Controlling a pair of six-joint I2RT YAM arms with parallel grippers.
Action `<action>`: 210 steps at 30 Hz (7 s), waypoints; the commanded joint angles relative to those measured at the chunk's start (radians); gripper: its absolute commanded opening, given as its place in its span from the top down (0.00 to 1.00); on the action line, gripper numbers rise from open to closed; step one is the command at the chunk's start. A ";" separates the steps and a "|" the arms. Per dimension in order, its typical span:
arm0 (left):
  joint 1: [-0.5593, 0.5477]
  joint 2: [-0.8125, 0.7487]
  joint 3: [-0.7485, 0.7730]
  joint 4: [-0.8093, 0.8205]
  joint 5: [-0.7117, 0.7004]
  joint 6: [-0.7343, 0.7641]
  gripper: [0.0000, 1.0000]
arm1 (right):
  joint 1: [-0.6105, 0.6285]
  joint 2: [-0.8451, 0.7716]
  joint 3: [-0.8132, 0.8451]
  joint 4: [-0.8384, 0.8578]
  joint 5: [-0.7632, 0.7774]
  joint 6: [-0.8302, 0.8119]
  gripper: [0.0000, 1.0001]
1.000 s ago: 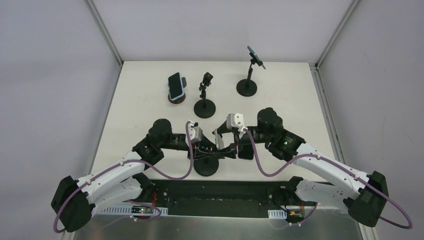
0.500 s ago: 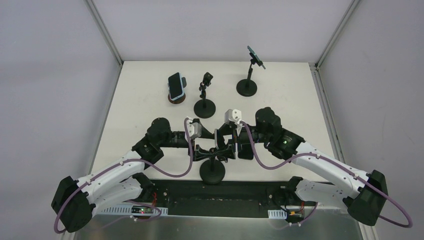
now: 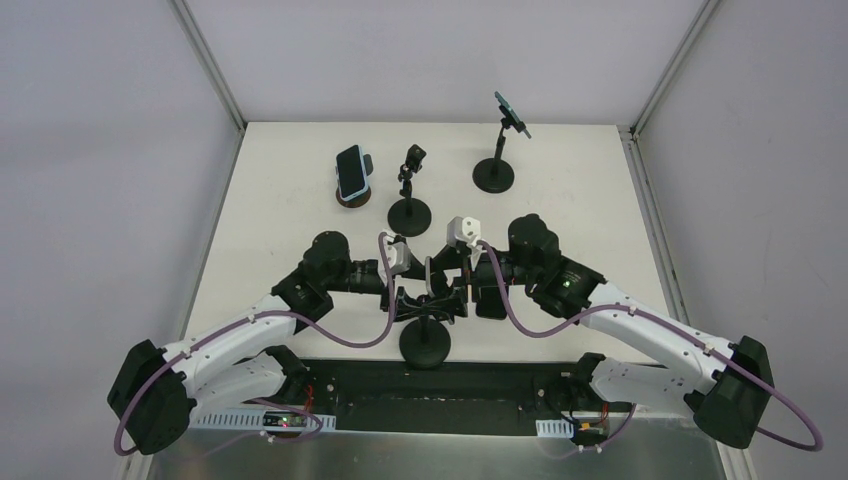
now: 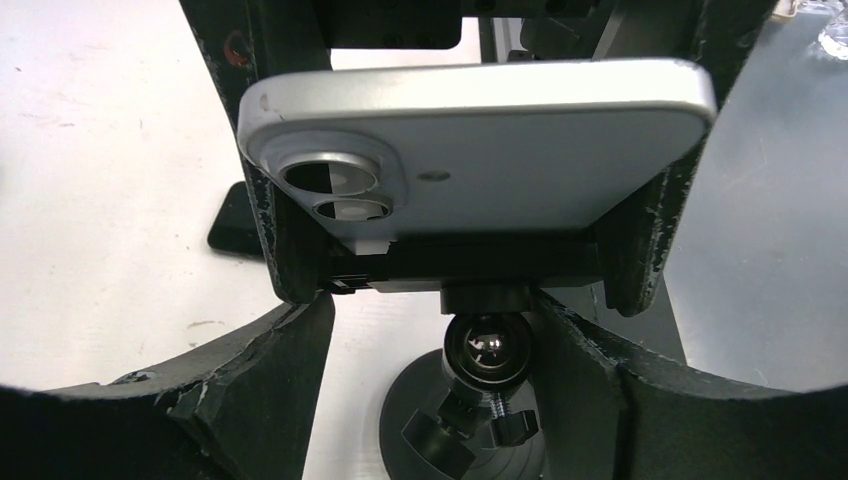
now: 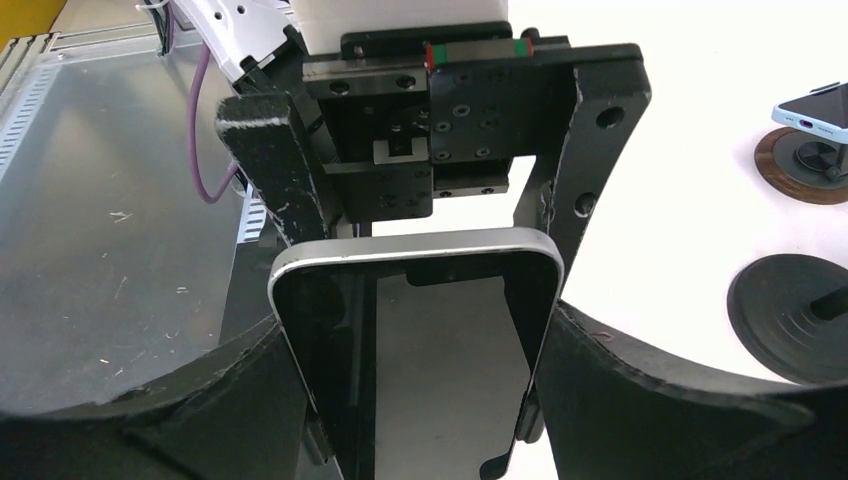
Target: Remove the phone from the phone stand
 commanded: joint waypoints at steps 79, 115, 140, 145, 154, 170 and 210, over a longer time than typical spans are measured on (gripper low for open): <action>-0.016 0.070 0.088 0.043 0.046 -0.019 1.00 | -0.008 0.022 0.115 -0.199 -0.092 -0.118 0.62; -0.160 0.108 0.091 -0.010 0.212 0.005 1.00 | -0.346 0.272 0.238 -0.261 0.053 -0.471 1.00; -0.212 0.051 0.085 -0.148 0.242 0.086 1.00 | -0.360 0.188 0.310 -0.503 -0.226 -0.547 1.00; -0.212 0.050 0.090 -0.168 0.254 0.098 1.00 | -0.360 0.195 0.349 -0.543 -0.297 -0.534 1.00; -0.211 0.050 0.100 -0.191 0.197 0.111 1.00 | -0.356 0.180 0.317 -0.464 -0.310 -0.451 0.98; -0.211 0.046 0.108 -0.213 0.008 0.132 1.00 | -0.250 0.025 0.122 -0.143 -0.025 -0.173 0.01; -0.218 0.099 0.179 -0.301 0.050 0.133 1.00 | -0.190 0.099 0.063 -0.028 0.293 -0.194 1.00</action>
